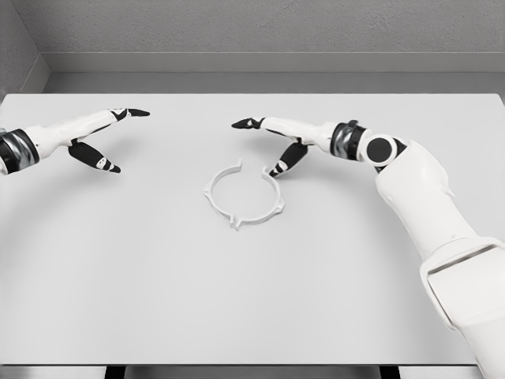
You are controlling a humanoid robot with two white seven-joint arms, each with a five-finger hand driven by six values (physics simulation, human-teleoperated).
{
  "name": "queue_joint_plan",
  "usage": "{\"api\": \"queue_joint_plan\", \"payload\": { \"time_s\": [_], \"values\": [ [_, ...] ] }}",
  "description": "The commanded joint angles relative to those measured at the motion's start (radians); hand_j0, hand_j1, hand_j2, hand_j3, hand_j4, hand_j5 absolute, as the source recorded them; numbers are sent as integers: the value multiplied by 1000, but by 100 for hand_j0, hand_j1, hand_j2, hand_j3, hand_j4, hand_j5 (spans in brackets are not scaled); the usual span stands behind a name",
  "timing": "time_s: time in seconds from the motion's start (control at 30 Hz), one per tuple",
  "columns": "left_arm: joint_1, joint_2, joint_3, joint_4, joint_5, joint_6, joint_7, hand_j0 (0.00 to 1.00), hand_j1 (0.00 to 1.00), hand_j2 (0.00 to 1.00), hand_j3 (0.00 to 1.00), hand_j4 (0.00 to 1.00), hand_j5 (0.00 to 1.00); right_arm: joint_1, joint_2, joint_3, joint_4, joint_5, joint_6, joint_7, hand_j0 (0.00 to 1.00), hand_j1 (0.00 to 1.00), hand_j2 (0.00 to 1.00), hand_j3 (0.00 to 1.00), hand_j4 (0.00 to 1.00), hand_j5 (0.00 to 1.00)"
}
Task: Assemble PVC drainage pipe clamps
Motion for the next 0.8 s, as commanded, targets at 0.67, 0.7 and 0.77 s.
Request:
{"api": "queue_joint_plan", "payload": {
  "time_s": [0.67, 0.7, 0.77],
  "values": [
    [3, 3, 13, 0, 9, 2, 0, 100, 100, 100, 100, 100, 100, 251, -331, 6, -580, -274, 2, 0, 100, 100, 100, 100, 100, 100],
    [3, 3, 13, -2, 9, 2, 0, 100, 100, 100, 100, 100, 100, 298, -414, 19, -698, -315, 2, 0, 100, 100, 100, 100, 100, 100],
    [3, 4, 12, -6, 9, 2, 1, 100, 100, 100, 100, 100, 100, 351, -503, 2, -805, -348, 2, 0, 100, 100, 100, 100, 100, 100]
  ]
}}
